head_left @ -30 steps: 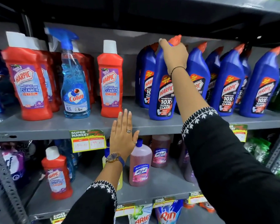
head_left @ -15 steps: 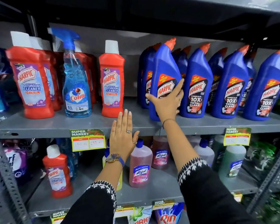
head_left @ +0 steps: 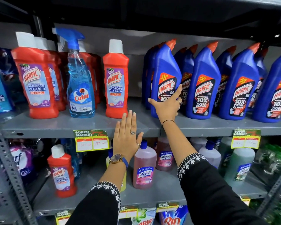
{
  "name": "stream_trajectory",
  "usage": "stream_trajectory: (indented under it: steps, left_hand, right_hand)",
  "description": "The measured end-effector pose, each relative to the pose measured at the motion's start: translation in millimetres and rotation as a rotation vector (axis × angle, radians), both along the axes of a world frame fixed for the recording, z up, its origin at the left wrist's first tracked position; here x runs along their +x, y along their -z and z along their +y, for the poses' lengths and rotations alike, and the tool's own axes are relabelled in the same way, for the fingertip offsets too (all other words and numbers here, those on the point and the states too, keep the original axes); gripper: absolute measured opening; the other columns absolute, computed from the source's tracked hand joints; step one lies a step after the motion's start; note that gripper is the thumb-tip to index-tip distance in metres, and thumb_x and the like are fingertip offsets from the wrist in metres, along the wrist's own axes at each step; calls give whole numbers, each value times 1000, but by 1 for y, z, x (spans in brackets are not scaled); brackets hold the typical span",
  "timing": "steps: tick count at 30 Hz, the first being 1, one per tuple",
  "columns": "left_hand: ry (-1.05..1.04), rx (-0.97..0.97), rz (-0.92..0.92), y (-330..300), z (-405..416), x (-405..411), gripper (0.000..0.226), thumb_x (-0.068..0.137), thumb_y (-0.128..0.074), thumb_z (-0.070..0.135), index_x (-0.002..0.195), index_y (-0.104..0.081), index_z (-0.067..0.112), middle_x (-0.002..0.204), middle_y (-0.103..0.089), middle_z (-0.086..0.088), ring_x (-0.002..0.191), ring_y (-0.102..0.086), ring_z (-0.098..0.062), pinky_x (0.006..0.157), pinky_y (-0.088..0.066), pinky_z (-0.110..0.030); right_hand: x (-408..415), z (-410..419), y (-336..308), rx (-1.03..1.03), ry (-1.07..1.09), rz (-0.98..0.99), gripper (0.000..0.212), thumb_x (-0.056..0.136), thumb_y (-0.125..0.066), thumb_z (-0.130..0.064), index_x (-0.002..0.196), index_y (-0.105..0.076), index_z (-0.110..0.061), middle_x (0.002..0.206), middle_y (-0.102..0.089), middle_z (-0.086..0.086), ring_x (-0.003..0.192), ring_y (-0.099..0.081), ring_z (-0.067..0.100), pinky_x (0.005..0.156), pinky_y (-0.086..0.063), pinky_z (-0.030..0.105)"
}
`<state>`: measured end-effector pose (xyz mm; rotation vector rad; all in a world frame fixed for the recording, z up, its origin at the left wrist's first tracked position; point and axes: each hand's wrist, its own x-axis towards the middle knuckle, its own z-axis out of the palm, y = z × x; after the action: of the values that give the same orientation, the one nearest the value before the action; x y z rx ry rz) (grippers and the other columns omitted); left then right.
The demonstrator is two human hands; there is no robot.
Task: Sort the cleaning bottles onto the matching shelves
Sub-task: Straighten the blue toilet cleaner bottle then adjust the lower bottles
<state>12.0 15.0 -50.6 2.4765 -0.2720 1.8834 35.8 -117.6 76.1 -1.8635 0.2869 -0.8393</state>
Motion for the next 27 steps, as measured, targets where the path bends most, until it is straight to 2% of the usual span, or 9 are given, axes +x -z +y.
stream_trajectory:
  steps: [11, 13, 15, 17, 18, 21, 22, 24, 27]
  left_hand:
    - [-4, -6, 11, 0, -1, 0, 64, 101, -14, 42, 153, 2, 7, 159, 11, -7, 147, 7, -22, 120, 2, -35]
    - [-17, 1, 20, 0, 0, -1, 64, 102, -14, 42, 152, 2, 7, 160, 6, -8, 147, 7, -22, 120, 2, -35]
    - [-26, 2, 24, -1, -1, -1, 63, 102, -12, 42, 152, 3, 7, 159, -9, -11, 147, 8, -22, 120, 2, -35]
    - [-29, -2, 22, -1, -1, -1, 64, 101, -15, 41, 152, 2, 6, 154, -21, -12, 147, 7, -21, 119, 1, -35]
    - [-28, -2, 18, -1, -1, -1, 65, 101, -19, 41, 152, 0, 6, 153, -26, -12, 147, 7, -21, 119, 0, -35]
    - [-11, -8, 11, -1, -2, -2, 68, 99, -25, 41, 152, 0, 6, 153, -28, -12, 147, 7, -20, 119, -2, -35]
    - [-7, -10, 9, 0, -2, -2, 66, 100, -21, 41, 152, 1, 7, 153, -25, -12, 147, 7, -20, 119, -2, -35]
    - [-9, -12, 2, 0, -2, -1, 63, 102, -15, 41, 152, 1, 7, 153, -24, -12, 147, 7, -20, 119, -2, -35]
    - [-16, -3, -9, 0, -2, 0, 64, 101, -16, 41, 152, 2, 7, 153, -24, -12, 147, 8, -20, 119, -2, -36]
  right_hand:
    - [-2, -2, 2, -25, 3, 1, 129, 55, -86, -46, 147, 5, -30, 144, -27, 21, 131, -32, 40, 103, -28, 69]
    - [-3, -3, 4, -30, -12, 10, 129, 58, -85, -45, 147, 7, -30, 149, -22, 21, 136, -26, 39, 105, -22, 70]
    - [-12, -3, 10, -102, 26, -22, 123, 62, -81, -48, 148, 6, -29, 154, -13, 19, 143, -13, 34, 107, -11, 70]
    - [-32, -3, 24, -194, 100, -191, 107, 70, -73, -52, 147, -3, -28, 157, -10, 11, 146, -7, 27, 110, -2, 64]
    - [-45, -3, 34, -205, 126, -321, 95, 75, -70, -51, 146, -12, -27, 157, -14, 7, 145, -11, 23, 112, 0, 60]
    - [-74, -2, 91, -220, 181, -626, 61, 80, -67, -37, 130, -37, -19, 140, -40, 6, 134, -31, 16, 112, -17, 52]
    - [-79, -2, 114, -247, 181, -632, 54, 80, -65, -35, 124, -40, -18, 131, -45, 8, 127, -36, 17, 108, -23, 48]
    - [-81, 1, 154, -247, 94, -498, 46, 79, -62, -37, 117, -44, -20, 120, -50, 13, 118, -40, 19, 105, -24, 40]
    - [-70, 4, 189, -149, -58, -156, 53, 77, -69, -39, 120, -46, -20, 127, -48, 7, 120, -38, 16, 105, -30, 50]
